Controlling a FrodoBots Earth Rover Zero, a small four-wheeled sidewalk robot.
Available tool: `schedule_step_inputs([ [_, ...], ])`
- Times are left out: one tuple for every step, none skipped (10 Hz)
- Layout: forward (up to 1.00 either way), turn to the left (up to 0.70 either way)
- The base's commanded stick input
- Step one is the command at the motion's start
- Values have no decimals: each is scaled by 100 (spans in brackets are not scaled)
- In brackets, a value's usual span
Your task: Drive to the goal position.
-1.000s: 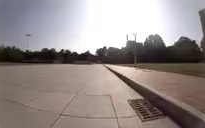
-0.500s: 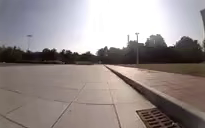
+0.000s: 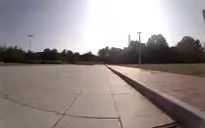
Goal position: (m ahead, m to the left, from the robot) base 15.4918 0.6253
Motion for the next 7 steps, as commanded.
schedule_step_inputs([
  [70,1],
  [70,1],
  [70,1],
  [70,1],
  [70,1],
  [70,1],
  [70,1],
])
